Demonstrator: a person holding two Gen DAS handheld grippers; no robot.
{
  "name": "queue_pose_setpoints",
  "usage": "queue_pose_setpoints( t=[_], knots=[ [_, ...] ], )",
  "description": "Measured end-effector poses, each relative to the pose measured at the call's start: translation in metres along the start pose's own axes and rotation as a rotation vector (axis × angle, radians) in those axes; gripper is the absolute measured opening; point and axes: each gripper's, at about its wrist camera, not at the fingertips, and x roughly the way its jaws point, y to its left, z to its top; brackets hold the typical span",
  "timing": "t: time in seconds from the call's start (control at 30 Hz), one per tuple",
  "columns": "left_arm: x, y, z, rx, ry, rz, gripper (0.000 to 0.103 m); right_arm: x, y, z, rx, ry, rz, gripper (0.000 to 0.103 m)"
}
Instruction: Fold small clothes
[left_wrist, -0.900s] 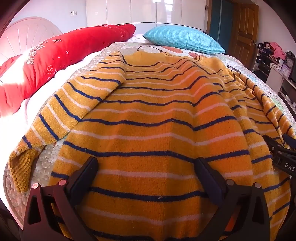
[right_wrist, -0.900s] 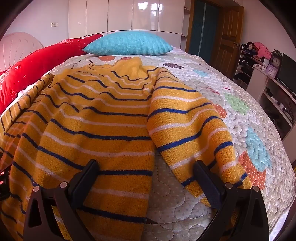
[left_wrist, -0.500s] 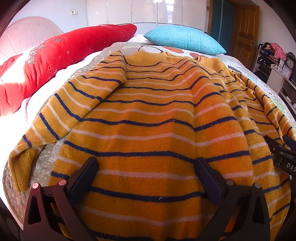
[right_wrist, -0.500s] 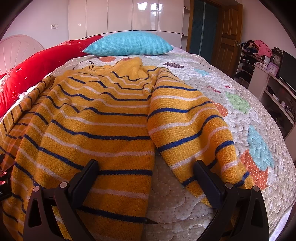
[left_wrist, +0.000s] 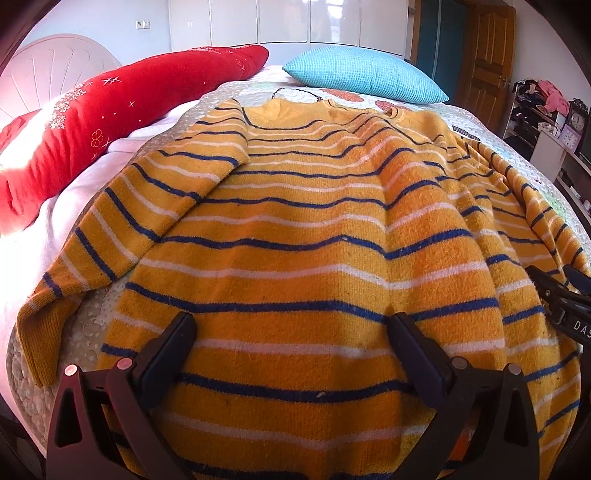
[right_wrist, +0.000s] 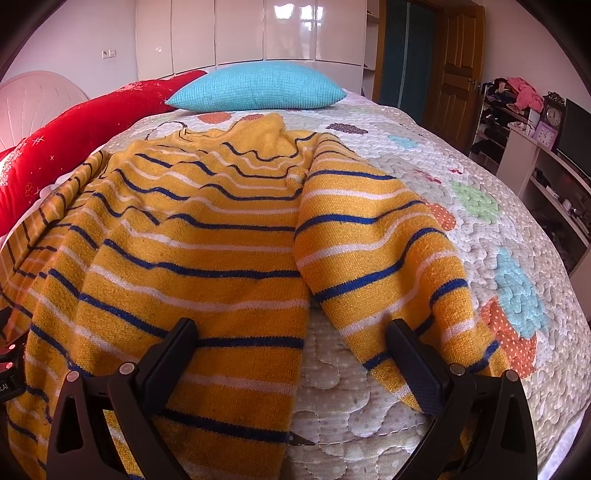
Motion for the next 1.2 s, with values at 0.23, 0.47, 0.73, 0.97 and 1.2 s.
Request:
queue_pose_setpoints(
  t=[0.23, 0.47, 0.73, 0.97, 1.2],
  knots=[
    [-0.0013, 0.0029, -0.0001, -0.001, 0.010, -0.010, 0.103, 0.0017, 0.0011, 0.0006, -0.005, 0.006, -0.019, 0.103],
    [-0.0012, 0.0053, -0.0004, 0.001, 0.008, -0.014, 0.103, 0.0021, 0.0021, 0.0011, -0.006, 0.009, -0.021, 0.103],
    [0.0002, 0.0049, 0.0011, 0.012, 0.011, 0.006, 0.103, 0.0027, 0.0012, 0.0012, -0.005, 0.008, -0.015, 0.103],
    [0.0022, -0.0005, 0.0028, 0.022, 0.013, 0.032, 0.103, 0.0003, 0.0014, 0.0005, -0.004, 0.003, -0.005, 0.103],
    [0.0050, -0.0019, 0.0062, 0.024, 0.038, 0.025, 0.103, 0.0002, -0.0018, 0.0007, 0.004, 0.016, 0.034, 0.103]
  ],
)
